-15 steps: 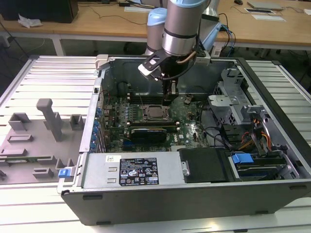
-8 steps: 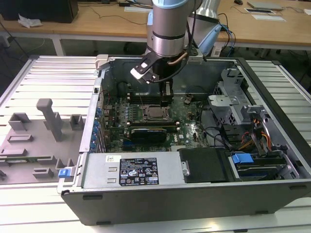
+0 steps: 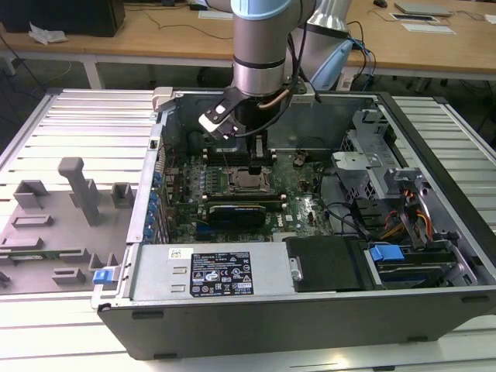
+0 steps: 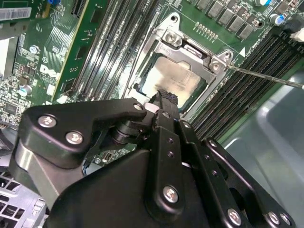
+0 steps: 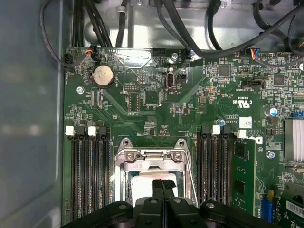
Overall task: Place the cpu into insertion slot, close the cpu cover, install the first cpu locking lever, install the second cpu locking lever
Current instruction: 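Close the cpu cover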
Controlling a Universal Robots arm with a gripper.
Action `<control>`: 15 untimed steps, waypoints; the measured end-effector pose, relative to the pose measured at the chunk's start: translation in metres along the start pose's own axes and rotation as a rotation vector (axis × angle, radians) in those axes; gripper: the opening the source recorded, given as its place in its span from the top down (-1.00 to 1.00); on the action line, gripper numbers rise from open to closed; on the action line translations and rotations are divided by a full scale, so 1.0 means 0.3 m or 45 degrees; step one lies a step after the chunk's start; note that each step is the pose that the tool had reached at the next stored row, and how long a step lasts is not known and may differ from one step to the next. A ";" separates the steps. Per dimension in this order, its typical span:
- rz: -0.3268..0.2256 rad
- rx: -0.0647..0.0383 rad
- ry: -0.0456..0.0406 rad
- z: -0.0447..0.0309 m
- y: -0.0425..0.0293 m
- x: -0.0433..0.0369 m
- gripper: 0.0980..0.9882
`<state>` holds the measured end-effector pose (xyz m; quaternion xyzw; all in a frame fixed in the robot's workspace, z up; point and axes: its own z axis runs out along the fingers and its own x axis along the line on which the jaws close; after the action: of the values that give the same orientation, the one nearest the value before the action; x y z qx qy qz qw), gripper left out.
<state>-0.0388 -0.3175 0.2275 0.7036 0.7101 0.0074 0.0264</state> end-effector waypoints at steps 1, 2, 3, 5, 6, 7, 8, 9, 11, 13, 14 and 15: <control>-0.010 0.000 0.001 0.000 0.000 0.000 0.98; -0.043 -0.001 0.002 0.000 0.000 0.000 0.98; -0.084 -0.002 0.001 0.000 0.000 0.000 0.98; -0.123 -0.003 0.001 0.000 0.000 0.000 0.98; -0.152 -0.004 0.001 0.000 0.000 0.000 0.98; -0.173 -0.005 0.001 0.000 0.000 0.000 0.98; -0.201 -0.005 0.001 0.000 0.000 0.001 0.98; -0.237 -0.006 0.001 0.000 0.000 0.001 0.98; -0.303 -0.008 0.000 0.000 0.000 0.001 0.98; -0.381 -0.010 -0.001 0.000 0.000 0.001 0.98; -0.404 -0.010 -0.001 0.000 0.000 0.001 0.98; -0.426 -0.011 -0.001 0.000 0.000 0.001 0.98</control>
<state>-0.0388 -0.3172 0.2274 0.5755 0.8172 0.0057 0.0306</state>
